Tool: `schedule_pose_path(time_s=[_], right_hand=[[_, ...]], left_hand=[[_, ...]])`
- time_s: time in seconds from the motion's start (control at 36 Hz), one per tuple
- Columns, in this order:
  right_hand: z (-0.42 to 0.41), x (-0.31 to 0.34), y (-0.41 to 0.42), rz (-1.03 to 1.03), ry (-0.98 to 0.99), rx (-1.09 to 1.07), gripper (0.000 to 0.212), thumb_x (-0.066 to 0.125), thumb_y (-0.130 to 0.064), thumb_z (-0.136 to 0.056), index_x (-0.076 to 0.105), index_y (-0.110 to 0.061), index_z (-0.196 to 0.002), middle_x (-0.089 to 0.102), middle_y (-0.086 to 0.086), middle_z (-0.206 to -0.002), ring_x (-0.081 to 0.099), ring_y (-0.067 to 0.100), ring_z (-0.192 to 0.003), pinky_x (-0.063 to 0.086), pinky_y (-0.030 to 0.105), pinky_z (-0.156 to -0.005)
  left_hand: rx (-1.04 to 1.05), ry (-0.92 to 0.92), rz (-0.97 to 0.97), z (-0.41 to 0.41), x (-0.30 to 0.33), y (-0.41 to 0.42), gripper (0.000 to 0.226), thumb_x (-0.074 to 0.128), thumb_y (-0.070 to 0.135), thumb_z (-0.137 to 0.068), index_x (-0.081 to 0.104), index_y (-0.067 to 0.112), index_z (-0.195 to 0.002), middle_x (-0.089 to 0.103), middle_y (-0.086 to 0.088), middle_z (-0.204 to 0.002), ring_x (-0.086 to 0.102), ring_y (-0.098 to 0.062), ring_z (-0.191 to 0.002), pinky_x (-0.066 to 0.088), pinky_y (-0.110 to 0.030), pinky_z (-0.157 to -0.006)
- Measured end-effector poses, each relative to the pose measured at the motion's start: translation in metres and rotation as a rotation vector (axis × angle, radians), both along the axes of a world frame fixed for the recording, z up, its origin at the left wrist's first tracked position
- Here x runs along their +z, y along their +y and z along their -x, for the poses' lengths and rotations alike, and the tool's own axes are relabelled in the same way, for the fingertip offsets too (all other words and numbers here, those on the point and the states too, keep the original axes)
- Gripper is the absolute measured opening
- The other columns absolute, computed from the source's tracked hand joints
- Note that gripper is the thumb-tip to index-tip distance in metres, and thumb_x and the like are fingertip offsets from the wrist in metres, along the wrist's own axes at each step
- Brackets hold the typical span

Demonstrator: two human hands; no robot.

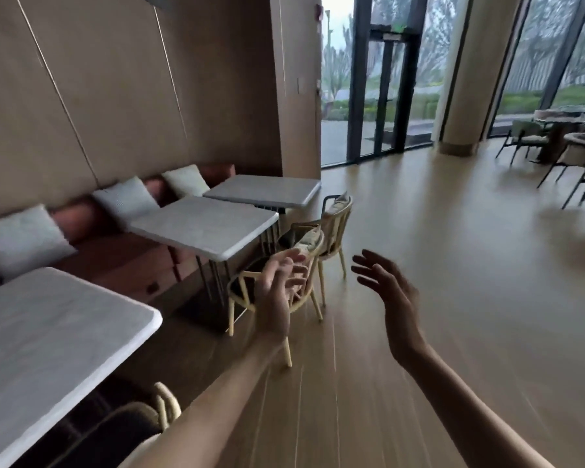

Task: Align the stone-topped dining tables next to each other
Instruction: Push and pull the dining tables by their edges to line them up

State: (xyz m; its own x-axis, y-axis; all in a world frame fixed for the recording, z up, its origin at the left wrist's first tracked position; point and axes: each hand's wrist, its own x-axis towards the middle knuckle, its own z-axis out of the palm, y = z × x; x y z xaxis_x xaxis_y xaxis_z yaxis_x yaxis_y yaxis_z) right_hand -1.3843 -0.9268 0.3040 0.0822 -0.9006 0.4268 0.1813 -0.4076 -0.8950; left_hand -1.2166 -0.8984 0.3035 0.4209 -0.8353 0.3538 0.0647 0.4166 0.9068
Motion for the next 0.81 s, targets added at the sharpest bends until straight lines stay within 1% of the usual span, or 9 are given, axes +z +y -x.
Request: schedule_pose_path(time_s=[0.03, 0.08, 0.17, 0.28, 0.42, 0.47, 0.58, 0.69, 0.81], right_hand=[[-0.005, -0.005, -0.024, 0.001, 0.013, 0.014, 0.029, 0.049, -0.025, -0.098, 0.065, -0.017, -0.121, 0.072, 0.004, -0.117, 0.068, 0.021, -0.109, 0.053, 0.039, -0.094], [-0.013, -0.016, -0.077, -0.003, 0.027, 0.026, 0.036, 0.048, -0.032, -0.092, 0.065, -0.018, -0.121, 0.072, 0.004, -0.115, 0.068, 0.02, -0.108, 0.053, 0.037, -0.093], [-0.021, -0.025, -0.155, -0.042, 0.05, 0.036, 0.035, 0.049, -0.034, -0.09, 0.066, -0.022, -0.118, 0.074, 0.002, -0.111, 0.069, 0.019, -0.105, 0.054, 0.039, -0.094], [-0.023, -0.012, -0.27, -0.058, 0.082, 0.015, 0.034, 0.049, -0.037, -0.089, 0.065, -0.024, -0.116, 0.073, 0.0, -0.112, 0.069, 0.017, -0.104, 0.054, 0.042, -0.096], [-0.014, 0.014, -0.4, -0.037, 0.036, -0.027, 0.036, 0.049, -0.035, -0.09, 0.065, -0.019, -0.118, 0.071, 0.005, -0.114, 0.069, 0.022, -0.106, 0.054, 0.043, -0.094], [-0.008, 0.016, -0.45, -0.026, 0.023, -0.04, 0.039, 0.049, -0.035, -0.089, 0.064, -0.016, -0.12, 0.071, 0.005, -0.114, 0.069, 0.02, -0.104, 0.055, 0.041, -0.093], [0.004, 0.003, -0.553, -0.029, -0.004, -0.047, 0.036, 0.049, -0.032, -0.089, 0.065, -0.017, -0.118, 0.072, 0.006, -0.114, 0.069, 0.021, -0.104, 0.055, 0.039, -0.092], [0.013, -0.019, -0.666, -0.043, -0.031, -0.028, 0.031, 0.049, -0.031, -0.089, 0.066, -0.022, -0.114, 0.073, 0.003, -0.111, 0.069, 0.021, -0.103, 0.054, 0.037, -0.091], [0.018, -0.026, -0.787, -0.09, -0.048, 0.002, 0.035, 0.05, -0.031, -0.087, 0.066, -0.018, -0.115, 0.074, 0.002, -0.107, 0.071, 0.019, -0.099, 0.055, 0.032, -0.086]], left_hand=[[0.019, -0.004, 0.008, -0.003, -0.007, -0.023, 0.037, 0.046, 0.031, -0.094, 0.065, 0.008, -0.116, 0.074, -0.005, -0.101, 0.069, -0.018, -0.09, 0.056, -0.022, -0.073], [0.048, -0.002, 0.022, -0.007, -0.021, -0.076, 0.036, 0.045, 0.031, -0.094, 0.066, 0.01, -0.113, 0.074, -0.004, -0.101, 0.07, -0.018, -0.089, 0.056, -0.024, -0.073], [0.078, 0.01, -0.015, -0.006, -0.035, -0.157, 0.034, 0.043, 0.032, -0.094, 0.068, 0.016, -0.11, 0.074, -0.003, -0.102, 0.069, -0.023, -0.093, 0.055, -0.037, -0.08], [0.065, 0.075, -0.078, 0.0, -0.029, -0.271, 0.036, 0.045, 0.032, -0.09, 0.068, 0.013, -0.11, 0.073, -0.008, -0.103, 0.069, -0.027, -0.097, 0.053, -0.048, -0.087], [0.005, 0.047, -0.112, 0.015, -0.007, -0.388, 0.034, 0.046, 0.036, -0.088, 0.069, 0.019, -0.107, 0.073, -0.009, -0.103, 0.069, -0.027, -0.1, 0.054, -0.046, -0.088], [-0.018, 0.028, -0.106, 0.019, -0.004, -0.437, 0.036, 0.046, 0.035, -0.088, 0.069, 0.015, -0.109, 0.073, -0.01, -0.104, 0.069, -0.03, -0.1, 0.054, -0.044, -0.087], [-0.008, -0.003, -0.104, 0.025, -0.018, -0.546, 0.042, 0.046, 0.034, -0.087, 0.067, 0.006, -0.112, 0.073, -0.012, -0.101, 0.069, -0.025, -0.093, 0.056, -0.028, -0.076], [0.018, -0.015, -0.109, 0.033, -0.044, -0.66, 0.042, 0.047, 0.035, -0.088, 0.066, 0.006, -0.112, 0.071, -0.016, -0.101, 0.068, -0.026, -0.091, 0.056, -0.03, -0.074], [0.071, -0.019, -0.141, 0.045, -0.054, -0.777, 0.039, 0.046, 0.037, -0.089, 0.069, 0.012, -0.109, 0.074, -0.007, -0.099, 0.069, -0.024, -0.094, 0.055, -0.031, -0.076]])
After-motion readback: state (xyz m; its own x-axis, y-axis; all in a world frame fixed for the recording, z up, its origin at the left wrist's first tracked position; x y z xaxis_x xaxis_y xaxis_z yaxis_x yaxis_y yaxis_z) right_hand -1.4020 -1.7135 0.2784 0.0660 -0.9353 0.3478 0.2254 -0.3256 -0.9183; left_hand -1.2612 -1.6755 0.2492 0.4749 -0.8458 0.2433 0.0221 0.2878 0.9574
